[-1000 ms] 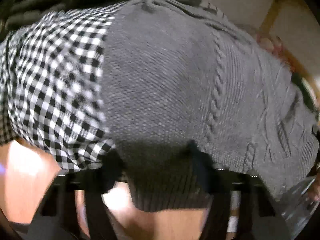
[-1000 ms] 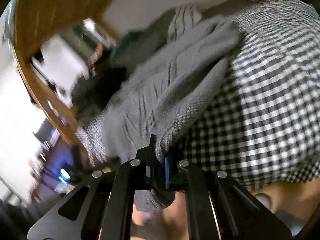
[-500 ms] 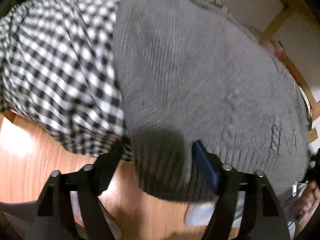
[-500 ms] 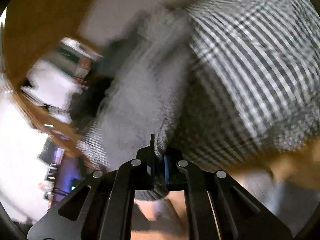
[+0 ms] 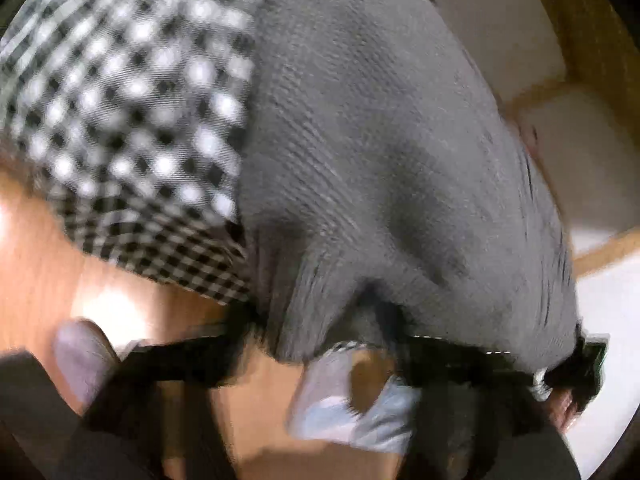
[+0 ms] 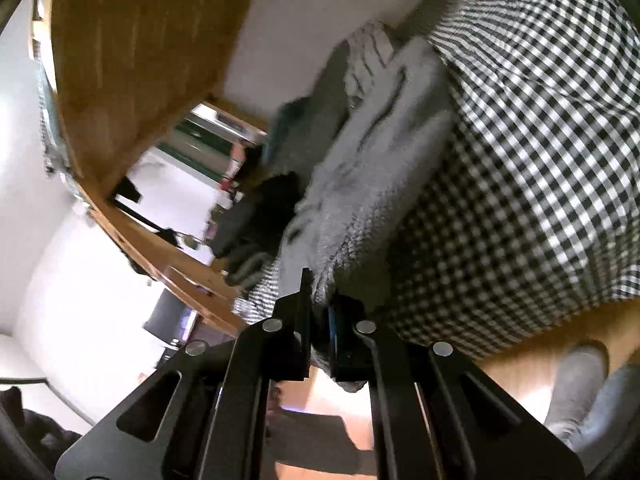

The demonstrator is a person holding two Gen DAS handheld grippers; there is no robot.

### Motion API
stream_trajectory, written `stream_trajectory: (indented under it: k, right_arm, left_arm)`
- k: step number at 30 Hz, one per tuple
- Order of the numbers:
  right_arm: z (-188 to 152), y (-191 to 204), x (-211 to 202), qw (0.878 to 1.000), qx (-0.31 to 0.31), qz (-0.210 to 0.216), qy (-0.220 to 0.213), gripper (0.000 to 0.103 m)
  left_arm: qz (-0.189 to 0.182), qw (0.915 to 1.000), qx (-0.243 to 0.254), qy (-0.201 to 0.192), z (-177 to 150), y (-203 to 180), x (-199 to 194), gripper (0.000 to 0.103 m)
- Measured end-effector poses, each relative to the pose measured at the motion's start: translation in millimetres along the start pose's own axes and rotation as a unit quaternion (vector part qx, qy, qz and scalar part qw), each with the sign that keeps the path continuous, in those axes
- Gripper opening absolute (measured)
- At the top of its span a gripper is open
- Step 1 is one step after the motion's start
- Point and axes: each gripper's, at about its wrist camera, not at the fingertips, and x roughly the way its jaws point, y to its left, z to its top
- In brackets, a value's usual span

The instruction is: Fold large clothes

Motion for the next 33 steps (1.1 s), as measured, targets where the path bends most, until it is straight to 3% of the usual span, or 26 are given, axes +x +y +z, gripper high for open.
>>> stream_trajectory:
  k: [2,4,7,10,12,13,15,16,20,24,28,30,31,33]
  right_arm:
    - [1,1,-11,1.000,0.002,0.010,-0.005,0.007]
    - [1,2,-15,1.000,0.001,0.020,-0.010,0.007]
    - [1,8,-16,0.999,0.003,0.046,-0.021,0.007]
    - [8,6,-21,0.996,0.014,0.078,-0.036,0.007]
    - [7,6,-20,0.996,0.015,0.083,-0.036,0.007]
    - [6,7,-18,0.996,0.013,0.080,-0.033,0.007]
    - [5,8,-16,0.997,0.009,0.074,-0.024,0.007]
    - [4,8,-14,0.997,0.007,0.068,-0.020,0.007]
    - [3,7,-13,0.998,0.008,0.061,-0.016,0.007]
    - [5,4,-22,0.994,0.028,0.095,-0.045,0.007]
    - [7,-11,-25,0.993,0.064,0.073,-0.065,0.007]
    - [7,-13,-28,0.990,0.075,0.092,-0.077,0.007]
    - [8,-12,-32,0.986,0.079,0.117,-0.089,0.001]
    - [12,-11,-47,0.976,0.087,0.153,-0.127,0.001]
  left_arm:
    - [-0.029,0.9983,-0.040,-0.033,0,13,-9,0.091]
    - [-0.084,0.9940,-0.064,-0.029,-3,22,-14,0.091]
    - [-0.131,0.9905,-0.041,-0.010,-6,13,-12,0.089]
    - [-0.127,0.9917,-0.020,-0.001,-15,0,-7,0.089]
    - [-0.104,0.9941,-0.029,-0.009,-3,-1,6,0.089]
    - [-0.115,0.9926,-0.040,-0.001,-4,5,11,0.089]
    - [-0.140,0.9888,-0.043,0.026,-3,13,27,0.041]
    - [-0.126,0.9910,-0.032,0.032,0,11,28,0.006]
    - [-0.161,0.9868,0.014,0.013,-2,-17,12,0.006]
    - [-0.221,0.9749,0.010,-0.027,1,-31,-20,0.006]
    - [-0.262,0.9625,-0.020,-0.068,4,-10,-53,0.006]
    - [-0.258,0.9623,-0.028,-0.080,5,-2,-64,0.006]
    - [-0.258,0.9621,-0.032,-0.082,7,0,-68,0.006]
    - [-0.261,0.9607,-0.035,-0.088,6,2,-74,0.006]
